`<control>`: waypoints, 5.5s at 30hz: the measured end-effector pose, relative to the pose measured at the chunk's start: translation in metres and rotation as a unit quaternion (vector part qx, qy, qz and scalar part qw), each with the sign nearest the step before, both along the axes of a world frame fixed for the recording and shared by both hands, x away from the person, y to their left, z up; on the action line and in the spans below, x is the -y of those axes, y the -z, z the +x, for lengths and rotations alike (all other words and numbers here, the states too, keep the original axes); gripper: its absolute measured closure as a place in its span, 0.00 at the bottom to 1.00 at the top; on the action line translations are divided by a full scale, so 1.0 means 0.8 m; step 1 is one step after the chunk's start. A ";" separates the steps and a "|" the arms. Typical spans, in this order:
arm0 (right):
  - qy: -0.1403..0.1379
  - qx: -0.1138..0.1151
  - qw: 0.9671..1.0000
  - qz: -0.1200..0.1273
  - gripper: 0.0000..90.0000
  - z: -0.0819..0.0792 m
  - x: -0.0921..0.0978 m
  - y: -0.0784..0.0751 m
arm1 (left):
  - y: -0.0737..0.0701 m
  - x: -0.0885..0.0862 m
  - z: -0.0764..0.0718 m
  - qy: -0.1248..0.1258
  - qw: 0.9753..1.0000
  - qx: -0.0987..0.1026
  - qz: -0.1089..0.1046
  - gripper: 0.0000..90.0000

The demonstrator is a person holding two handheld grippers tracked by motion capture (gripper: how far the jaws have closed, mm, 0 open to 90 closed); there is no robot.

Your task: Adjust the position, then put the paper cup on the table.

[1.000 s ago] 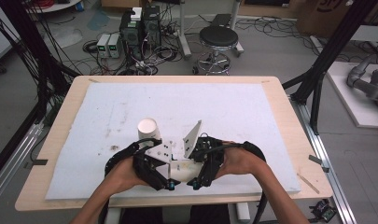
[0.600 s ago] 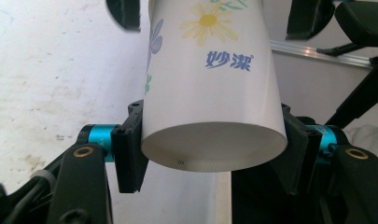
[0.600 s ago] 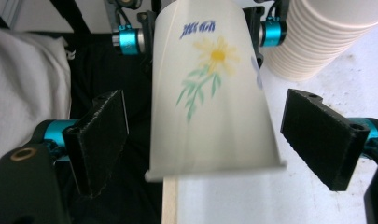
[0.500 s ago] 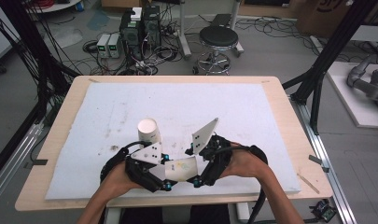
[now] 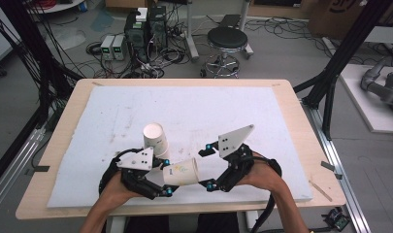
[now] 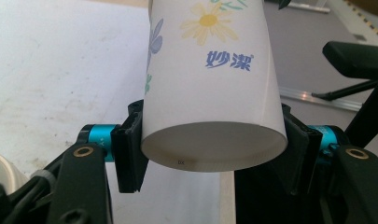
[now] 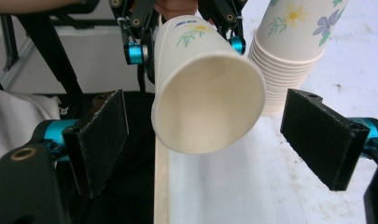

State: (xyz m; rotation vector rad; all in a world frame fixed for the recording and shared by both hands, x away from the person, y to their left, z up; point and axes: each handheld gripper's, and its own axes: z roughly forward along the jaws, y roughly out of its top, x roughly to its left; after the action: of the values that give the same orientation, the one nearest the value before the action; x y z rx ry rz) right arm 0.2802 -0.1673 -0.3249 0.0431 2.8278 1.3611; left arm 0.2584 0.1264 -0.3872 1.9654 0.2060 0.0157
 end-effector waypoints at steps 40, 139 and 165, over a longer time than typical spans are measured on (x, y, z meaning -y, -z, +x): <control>-0.010 -0.040 0.976 0.215 0.19 -0.006 0.005 0.057 | 0.000 0.012 0.002 0.033 0.991 0.015 -0.127 0.41; 0.186 -0.012 0.983 -0.001 0.40 0.049 0.013 0.021 | 0.065 -0.132 -0.003 -0.319 0.946 0.050 -0.040 0.08; 0.230 -0.019 0.969 -0.086 0.40 0.071 0.001 0.024 | 0.091 -0.149 0.003 -0.354 0.933 0.029 -0.054 0.08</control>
State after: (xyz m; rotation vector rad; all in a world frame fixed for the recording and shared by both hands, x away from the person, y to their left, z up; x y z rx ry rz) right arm 0.3370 -0.1681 -0.3441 0.6826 2.7052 1.0197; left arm 0.2610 0.2458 -0.4604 1.6852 0.8469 0.5198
